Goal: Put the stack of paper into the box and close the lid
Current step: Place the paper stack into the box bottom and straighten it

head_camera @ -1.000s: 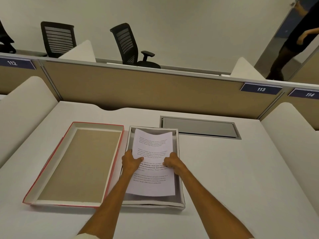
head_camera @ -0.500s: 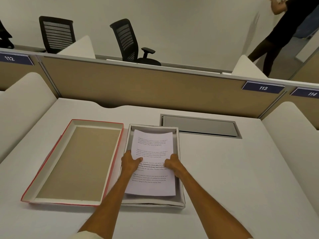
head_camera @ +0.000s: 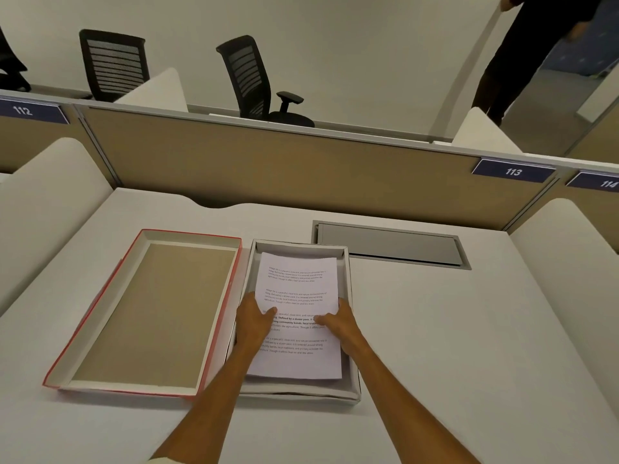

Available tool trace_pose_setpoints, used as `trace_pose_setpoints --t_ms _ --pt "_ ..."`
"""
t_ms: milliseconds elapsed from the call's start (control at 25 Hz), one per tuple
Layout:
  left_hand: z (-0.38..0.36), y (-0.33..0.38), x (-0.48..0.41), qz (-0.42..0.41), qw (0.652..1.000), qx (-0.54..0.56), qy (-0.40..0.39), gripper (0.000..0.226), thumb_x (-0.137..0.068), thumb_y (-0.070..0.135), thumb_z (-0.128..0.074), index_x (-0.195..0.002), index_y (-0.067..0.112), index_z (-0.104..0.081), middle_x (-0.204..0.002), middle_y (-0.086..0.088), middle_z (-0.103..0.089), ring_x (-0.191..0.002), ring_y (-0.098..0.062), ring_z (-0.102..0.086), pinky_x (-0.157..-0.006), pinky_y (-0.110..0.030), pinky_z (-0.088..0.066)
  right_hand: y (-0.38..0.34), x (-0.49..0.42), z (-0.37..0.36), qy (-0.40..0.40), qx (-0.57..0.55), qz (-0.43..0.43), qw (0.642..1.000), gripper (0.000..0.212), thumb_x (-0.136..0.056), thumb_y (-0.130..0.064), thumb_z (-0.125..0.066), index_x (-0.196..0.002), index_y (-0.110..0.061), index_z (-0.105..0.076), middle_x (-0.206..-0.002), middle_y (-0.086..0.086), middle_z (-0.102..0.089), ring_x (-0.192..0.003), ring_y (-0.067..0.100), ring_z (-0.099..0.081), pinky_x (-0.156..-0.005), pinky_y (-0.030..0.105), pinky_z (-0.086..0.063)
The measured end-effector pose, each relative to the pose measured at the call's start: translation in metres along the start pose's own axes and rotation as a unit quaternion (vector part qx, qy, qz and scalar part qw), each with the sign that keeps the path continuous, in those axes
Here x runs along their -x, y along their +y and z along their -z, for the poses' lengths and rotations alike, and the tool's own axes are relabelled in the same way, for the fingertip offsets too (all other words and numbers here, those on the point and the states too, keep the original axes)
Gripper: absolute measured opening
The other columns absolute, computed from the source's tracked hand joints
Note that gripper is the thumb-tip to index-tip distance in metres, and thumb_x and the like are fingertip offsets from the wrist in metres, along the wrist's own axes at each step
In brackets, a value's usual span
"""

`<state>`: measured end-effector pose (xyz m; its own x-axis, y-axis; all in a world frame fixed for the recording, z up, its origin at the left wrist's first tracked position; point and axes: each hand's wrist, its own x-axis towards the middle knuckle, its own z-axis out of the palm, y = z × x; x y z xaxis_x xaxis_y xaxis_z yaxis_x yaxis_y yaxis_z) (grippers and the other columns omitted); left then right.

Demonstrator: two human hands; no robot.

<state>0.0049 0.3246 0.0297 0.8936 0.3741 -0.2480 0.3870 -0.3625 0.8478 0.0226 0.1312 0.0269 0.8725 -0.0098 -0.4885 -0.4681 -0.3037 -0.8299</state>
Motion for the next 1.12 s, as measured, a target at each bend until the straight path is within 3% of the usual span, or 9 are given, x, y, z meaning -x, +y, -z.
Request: trace_pose_setpoints --t_ms 200,400,640,880,1120 --pt "0.006 -0.004 -0.005 0.012 0.997 -0.058 -0.046 0.054 -0.081 0.018 -0.075 -0.125 0.003 -0.049 -0.128 -0.017 -0.061 -0.113 -0.034 -0.061 -0.091 -0.041 -0.052 0.002 0.002 0.0 -0.003 0.026 0.011 1.0 0.065 -0.079 -0.018 -0.076 -0.131 -0.022 -0.036 -0.125 -0.002 -0.052 -0.105 0.018 -0.058 -0.085 0.031 -0.052" --pt "0.012 0.002 -0.012 0.038 0.994 -0.038 -0.09 0.085 -0.08 0.023 -0.076 -0.145 0.003 -0.027 -0.147 -0.016 -0.044 -0.134 -0.036 -0.044 -0.108 -0.048 -0.039 0.002 -0.002 0.0 0.008 0.027 -0.01 1.0 0.077 -0.073 -0.023 -0.079 -0.135 -0.016 -0.035 -0.135 0.006 -0.054 -0.113 0.027 -0.06 -0.093 0.043 -0.054" --pt "0.013 -0.003 -0.014 0.056 0.992 -0.011 -0.108 0.09 -0.073 0.029 -0.082 -0.144 0.009 -0.03 -0.145 -0.013 -0.047 -0.13 -0.034 -0.049 -0.107 -0.051 -0.043 -0.002 -0.004 0.004 0.007 -0.006 -0.025 1.0 0.055 -0.078 -0.01 -0.076 -0.122 -0.012 -0.043 -0.127 0.008 -0.059 -0.1 0.021 -0.061 -0.08 0.033 -0.052" --pt "0.009 -0.004 -0.014 0.073 0.991 0.019 -0.108 0.093 -0.071 0.032 -0.083 -0.144 0.013 -0.029 -0.145 -0.011 -0.047 -0.129 -0.033 -0.05 -0.106 -0.051 -0.044 0.002 -0.004 0.002 0.008 -0.003 -0.026 1.0 0.064 -0.075 -0.01 -0.076 -0.127 -0.016 -0.04 -0.129 0.007 -0.058 -0.107 0.027 -0.062 -0.09 0.043 -0.055" --pt "0.007 -0.006 -0.012 0.076 0.991 0.043 -0.105 0.09 -0.071 0.029 -0.084 -0.142 0.015 -0.031 -0.141 -0.01 -0.05 -0.127 -0.032 -0.052 -0.105 -0.053 -0.045 -0.002 0.001 0.001 0.003 0.002 -0.027 1.0 0.066 -0.075 -0.006 -0.075 -0.128 -0.016 -0.038 -0.129 0.008 -0.057 -0.107 0.027 -0.061 -0.084 0.038 -0.055"
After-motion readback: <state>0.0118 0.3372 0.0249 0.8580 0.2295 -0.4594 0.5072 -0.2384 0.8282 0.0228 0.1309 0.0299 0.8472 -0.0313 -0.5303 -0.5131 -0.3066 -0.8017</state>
